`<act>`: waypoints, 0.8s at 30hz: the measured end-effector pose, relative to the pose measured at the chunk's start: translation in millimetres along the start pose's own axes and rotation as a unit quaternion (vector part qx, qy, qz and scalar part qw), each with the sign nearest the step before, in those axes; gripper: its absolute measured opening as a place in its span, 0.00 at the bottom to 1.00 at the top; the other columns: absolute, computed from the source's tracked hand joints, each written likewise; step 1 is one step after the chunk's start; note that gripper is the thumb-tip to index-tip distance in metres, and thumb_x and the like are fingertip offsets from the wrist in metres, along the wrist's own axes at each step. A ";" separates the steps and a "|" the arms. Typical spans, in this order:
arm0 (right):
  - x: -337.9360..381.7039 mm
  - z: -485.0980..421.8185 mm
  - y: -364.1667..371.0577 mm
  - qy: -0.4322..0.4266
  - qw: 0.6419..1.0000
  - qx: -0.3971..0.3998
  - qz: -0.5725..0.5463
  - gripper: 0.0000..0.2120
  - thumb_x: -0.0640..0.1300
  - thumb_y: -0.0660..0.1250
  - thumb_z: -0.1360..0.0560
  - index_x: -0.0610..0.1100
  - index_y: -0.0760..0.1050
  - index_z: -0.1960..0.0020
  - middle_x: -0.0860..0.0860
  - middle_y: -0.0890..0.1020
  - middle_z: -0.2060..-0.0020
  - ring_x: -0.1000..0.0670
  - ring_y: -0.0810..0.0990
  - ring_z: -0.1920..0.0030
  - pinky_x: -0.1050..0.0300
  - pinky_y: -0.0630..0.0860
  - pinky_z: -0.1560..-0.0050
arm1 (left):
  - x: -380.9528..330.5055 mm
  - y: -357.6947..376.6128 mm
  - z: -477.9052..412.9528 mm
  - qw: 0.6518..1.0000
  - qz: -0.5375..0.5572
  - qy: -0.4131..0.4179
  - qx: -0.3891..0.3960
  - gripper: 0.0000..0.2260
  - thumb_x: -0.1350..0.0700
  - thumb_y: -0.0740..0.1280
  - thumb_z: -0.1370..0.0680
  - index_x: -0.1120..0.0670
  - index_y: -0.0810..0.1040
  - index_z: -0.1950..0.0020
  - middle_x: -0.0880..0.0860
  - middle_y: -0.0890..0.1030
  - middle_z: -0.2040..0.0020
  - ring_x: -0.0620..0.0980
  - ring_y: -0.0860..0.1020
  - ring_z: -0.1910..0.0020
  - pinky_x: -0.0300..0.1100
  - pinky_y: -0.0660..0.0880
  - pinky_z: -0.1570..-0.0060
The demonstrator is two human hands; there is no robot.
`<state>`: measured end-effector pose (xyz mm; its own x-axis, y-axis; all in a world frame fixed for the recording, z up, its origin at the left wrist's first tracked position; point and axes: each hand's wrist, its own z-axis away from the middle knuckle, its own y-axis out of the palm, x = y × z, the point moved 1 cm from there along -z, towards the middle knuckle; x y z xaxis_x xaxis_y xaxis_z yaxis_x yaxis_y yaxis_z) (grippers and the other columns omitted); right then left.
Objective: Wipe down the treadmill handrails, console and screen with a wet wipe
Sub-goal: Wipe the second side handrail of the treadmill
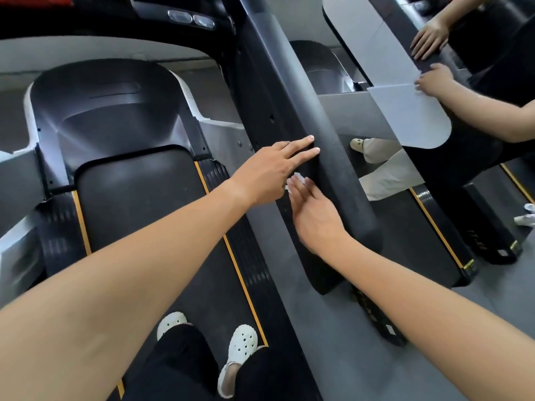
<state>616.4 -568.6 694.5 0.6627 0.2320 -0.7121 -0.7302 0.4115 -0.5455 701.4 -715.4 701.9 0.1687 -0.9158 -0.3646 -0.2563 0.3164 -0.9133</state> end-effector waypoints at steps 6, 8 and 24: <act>33.8 26.0 25.3 -0.081 0.996 0.028 0.032 0.32 0.51 0.51 0.15 0.34 0.50 0.18 0.32 0.45 0.20 0.29 0.38 0.20 0.34 0.38 0.21 | -9.4 0.0 3.2 1.000 0.008 -0.024 -0.001 0.40 0.67 0.64 0.26 0.48 0.56 0.16 0.48 0.53 0.15 0.55 0.64 0.23 0.49 0.71 0.31; 24.7 28.8 23.3 -0.087 0.996 0.025 0.026 0.31 0.52 0.53 0.15 0.35 0.53 0.18 0.34 0.47 0.19 0.31 0.40 0.19 0.35 0.39 0.21 | -13.7 -1.1 3.6 0.999 0.008 -0.034 -0.003 0.39 0.67 0.63 0.25 0.49 0.56 0.16 0.49 0.54 0.15 0.56 0.64 0.23 0.50 0.71 0.30; -21.4 65.0 23.6 0.042 0.990 -0.119 -0.058 0.32 0.48 0.51 0.16 0.31 0.49 0.19 0.34 0.50 0.19 0.35 0.45 0.18 0.39 0.39 0.19 | -48.6 -7.4 -2.9 0.992 0.021 -0.126 0.018 0.36 0.65 0.61 0.22 0.52 0.55 0.16 0.50 0.52 0.15 0.57 0.58 0.19 0.55 0.69 0.27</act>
<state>595.8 -506.6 725.7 0.7357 0.1173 -0.6671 -0.6749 0.2089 -0.7077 692.3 -674.0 726.9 0.3916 -0.8127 -0.4315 -0.2349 0.3651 -0.9008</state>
